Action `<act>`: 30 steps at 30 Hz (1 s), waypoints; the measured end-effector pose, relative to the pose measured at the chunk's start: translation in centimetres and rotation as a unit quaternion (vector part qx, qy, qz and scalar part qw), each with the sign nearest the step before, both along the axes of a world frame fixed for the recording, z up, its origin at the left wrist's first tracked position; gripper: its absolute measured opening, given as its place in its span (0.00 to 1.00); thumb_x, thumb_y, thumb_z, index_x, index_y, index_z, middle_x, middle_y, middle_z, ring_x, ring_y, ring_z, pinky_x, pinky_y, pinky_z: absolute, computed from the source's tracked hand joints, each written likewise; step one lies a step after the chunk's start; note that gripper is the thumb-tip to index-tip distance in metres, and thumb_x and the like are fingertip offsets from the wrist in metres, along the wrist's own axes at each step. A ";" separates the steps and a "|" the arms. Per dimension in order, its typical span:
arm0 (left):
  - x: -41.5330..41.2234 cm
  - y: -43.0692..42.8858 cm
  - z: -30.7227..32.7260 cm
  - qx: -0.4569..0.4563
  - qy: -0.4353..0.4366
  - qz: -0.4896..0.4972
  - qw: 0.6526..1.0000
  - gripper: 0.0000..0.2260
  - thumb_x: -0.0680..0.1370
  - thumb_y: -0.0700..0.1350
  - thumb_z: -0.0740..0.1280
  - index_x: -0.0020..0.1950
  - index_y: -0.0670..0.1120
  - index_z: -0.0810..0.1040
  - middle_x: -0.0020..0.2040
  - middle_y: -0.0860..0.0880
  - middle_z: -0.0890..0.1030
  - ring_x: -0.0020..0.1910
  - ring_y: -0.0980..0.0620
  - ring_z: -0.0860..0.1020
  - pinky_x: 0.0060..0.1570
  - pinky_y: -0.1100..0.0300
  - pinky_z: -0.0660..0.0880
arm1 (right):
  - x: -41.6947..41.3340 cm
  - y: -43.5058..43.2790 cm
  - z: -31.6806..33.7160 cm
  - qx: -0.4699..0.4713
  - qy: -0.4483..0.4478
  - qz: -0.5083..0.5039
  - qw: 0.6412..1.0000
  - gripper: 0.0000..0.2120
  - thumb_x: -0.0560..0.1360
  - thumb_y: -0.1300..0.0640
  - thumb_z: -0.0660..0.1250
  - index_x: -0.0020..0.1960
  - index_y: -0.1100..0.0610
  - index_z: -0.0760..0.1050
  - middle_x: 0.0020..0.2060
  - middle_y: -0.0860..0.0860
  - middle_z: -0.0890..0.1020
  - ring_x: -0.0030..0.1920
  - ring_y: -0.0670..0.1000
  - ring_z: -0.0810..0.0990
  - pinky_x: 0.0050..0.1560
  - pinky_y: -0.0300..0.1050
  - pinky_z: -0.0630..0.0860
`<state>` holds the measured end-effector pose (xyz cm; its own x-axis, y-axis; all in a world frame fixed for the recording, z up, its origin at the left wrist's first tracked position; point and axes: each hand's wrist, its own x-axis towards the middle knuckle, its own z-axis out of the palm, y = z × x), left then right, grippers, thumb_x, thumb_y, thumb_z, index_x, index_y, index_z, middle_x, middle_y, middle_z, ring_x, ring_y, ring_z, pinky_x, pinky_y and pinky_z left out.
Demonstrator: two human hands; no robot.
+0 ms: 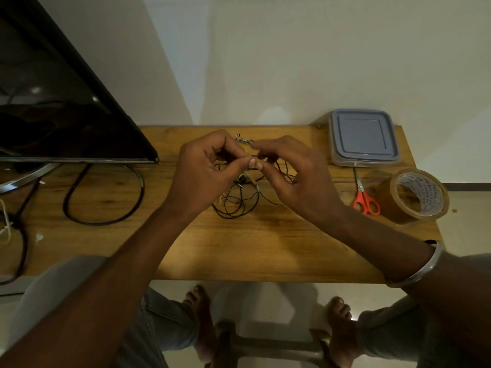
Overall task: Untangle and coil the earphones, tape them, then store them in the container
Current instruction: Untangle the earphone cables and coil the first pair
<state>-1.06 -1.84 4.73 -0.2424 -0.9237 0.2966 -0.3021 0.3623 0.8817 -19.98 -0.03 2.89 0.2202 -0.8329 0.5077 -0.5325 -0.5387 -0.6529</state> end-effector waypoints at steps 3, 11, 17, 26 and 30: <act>0.1 0.0 0.0 -0.013 -0.017 0.006 1.000 0.06 0.73 0.38 0.77 0.45 0.41 0.81 0.40 0.49 0.82 0.39 0.57 0.81 0.43 0.66 0.77 | -0.2 -0.1 0.0 -0.033 -0.003 -0.018 0.999 0.06 0.78 0.62 0.71 0.53 0.60 0.84 0.44 0.51 0.85 0.45 0.48 0.81 0.45 0.47 0.77; 2.2 -2.0 -0.9 -0.114 -0.103 0.112 0.982 0.07 0.78 0.39 0.71 0.54 0.41 0.84 0.44 0.50 0.83 0.43 0.61 0.79 0.45 0.69 0.73 | -1.7 -1.1 1.4 -0.027 -0.109 -0.173 0.979 0.05 0.80 0.63 0.66 0.53 0.63 0.79 0.46 0.55 0.82 0.48 0.50 0.81 0.47 0.44 0.79; 2.2 -2.2 -1.2 -0.093 -0.063 0.127 0.985 0.05 0.79 0.39 0.70 0.53 0.41 0.84 0.44 0.48 0.84 0.44 0.58 0.81 0.46 0.64 0.76 | -3.5 -2.3 1.8 0.010 -0.163 -0.249 0.955 0.07 0.81 0.58 0.64 0.55 0.59 0.79 0.47 0.48 0.82 0.48 0.45 0.80 0.47 0.40 0.78; 0.7 -1.1 -0.1 -0.115 -0.052 0.093 0.988 0.06 0.78 0.40 0.72 0.53 0.41 0.85 0.44 0.52 0.83 0.44 0.62 0.80 0.46 0.68 0.73 | -0.8 -0.1 0.9 0.018 -0.020 -0.105 0.994 0.23 0.76 0.60 0.64 0.71 0.61 0.71 0.63 0.52 0.78 0.65 0.51 0.75 0.66 0.56 0.71; 0.0 -0.5 0.1 -0.161 -0.090 0.035 0.982 0.05 0.77 0.38 0.73 0.51 0.40 0.86 0.44 0.48 0.84 0.44 0.61 0.81 0.48 0.68 0.73 | 0.2 0.6 -0.4 -0.028 0.068 -0.042 0.996 0.11 0.80 0.54 0.68 0.60 0.55 0.80 0.49 0.46 0.83 0.53 0.50 0.79 0.63 0.60 0.69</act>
<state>-1.07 -2.30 4.84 -0.2573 -0.8052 0.5344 -0.4768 0.5867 0.6545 -19.79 0.60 2.51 0.2218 -0.8227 0.5235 -0.6588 -0.5222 -0.5416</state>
